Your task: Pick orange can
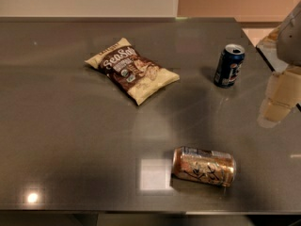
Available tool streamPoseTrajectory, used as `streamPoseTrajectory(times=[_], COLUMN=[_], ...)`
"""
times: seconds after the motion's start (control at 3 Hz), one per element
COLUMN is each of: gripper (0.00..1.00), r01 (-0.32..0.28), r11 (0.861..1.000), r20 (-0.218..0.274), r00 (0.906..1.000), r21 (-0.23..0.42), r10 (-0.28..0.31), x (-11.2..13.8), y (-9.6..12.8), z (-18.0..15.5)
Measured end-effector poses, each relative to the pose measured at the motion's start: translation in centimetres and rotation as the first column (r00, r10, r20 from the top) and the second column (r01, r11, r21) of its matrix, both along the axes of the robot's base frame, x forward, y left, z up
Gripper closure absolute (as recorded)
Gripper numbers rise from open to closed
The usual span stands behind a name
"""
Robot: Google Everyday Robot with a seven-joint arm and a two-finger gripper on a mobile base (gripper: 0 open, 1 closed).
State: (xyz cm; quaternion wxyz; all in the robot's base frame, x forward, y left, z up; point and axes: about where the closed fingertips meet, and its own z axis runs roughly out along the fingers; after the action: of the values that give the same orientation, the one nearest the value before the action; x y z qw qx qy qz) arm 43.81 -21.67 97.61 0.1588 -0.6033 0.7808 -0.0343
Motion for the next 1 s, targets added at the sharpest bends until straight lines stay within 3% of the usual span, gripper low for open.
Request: streamPoseTrajectory(times=[0.33, 1.0], gripper=[0.0, 0.0], r01=[0.0, -0.092], r11=[1.0, 0.995], r20=[0.0, -0.008], r00=[1.0, 0.9957], r21=[0.0, 0.024], r10=[0.0, 0.092], x=[0.0, -1.5], y=[0.0, 1.5], z=[0.0, 0.1])
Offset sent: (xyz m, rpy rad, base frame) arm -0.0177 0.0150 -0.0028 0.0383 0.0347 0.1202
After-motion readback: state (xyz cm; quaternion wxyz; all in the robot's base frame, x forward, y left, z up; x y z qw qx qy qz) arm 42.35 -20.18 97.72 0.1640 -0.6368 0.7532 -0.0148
